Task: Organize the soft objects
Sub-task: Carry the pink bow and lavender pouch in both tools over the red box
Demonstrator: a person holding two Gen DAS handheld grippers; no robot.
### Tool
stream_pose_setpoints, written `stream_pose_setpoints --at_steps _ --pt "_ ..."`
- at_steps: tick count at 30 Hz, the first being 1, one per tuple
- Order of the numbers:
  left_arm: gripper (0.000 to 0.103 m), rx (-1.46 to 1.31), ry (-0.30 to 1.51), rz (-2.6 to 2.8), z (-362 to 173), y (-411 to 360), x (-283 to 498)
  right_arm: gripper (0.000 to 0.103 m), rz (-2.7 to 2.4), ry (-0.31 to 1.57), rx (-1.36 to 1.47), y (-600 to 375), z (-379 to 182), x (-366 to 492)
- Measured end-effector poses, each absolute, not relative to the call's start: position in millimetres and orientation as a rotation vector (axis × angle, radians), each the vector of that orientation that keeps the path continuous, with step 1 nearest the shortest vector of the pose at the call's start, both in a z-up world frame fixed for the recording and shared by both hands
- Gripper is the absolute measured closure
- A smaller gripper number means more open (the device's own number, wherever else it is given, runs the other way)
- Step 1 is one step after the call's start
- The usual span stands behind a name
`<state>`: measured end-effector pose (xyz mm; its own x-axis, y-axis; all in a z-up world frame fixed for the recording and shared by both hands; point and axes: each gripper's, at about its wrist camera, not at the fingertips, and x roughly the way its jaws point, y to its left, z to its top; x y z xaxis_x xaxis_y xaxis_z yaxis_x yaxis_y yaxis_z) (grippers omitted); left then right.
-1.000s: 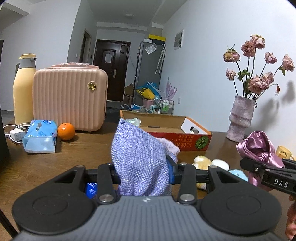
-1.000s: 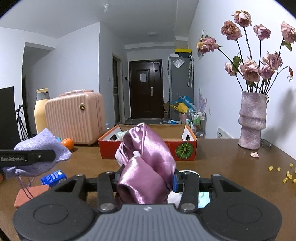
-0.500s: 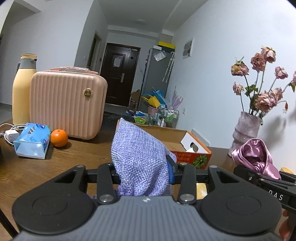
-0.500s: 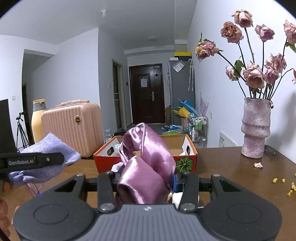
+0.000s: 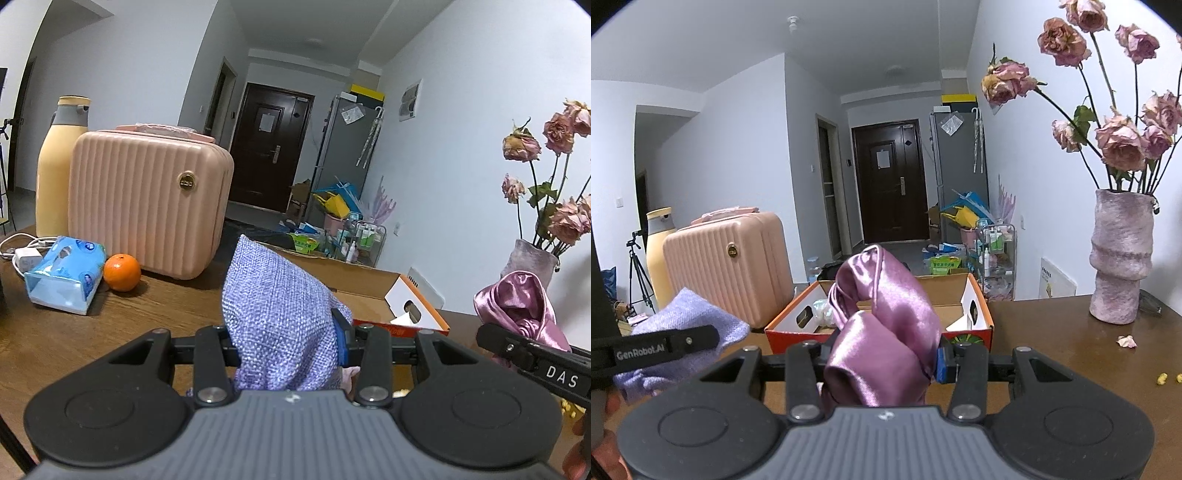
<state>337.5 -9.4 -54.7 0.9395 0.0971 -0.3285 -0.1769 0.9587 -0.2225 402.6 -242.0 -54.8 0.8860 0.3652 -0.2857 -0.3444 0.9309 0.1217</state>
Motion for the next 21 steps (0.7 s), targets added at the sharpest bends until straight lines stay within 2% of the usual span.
stream_pose_setpoints --at_steps 21 --pt "0.062 -0.233 0.293 0.162 -52 -31 418 0.060 0.336 0.366 0.129 -228 -53 491"
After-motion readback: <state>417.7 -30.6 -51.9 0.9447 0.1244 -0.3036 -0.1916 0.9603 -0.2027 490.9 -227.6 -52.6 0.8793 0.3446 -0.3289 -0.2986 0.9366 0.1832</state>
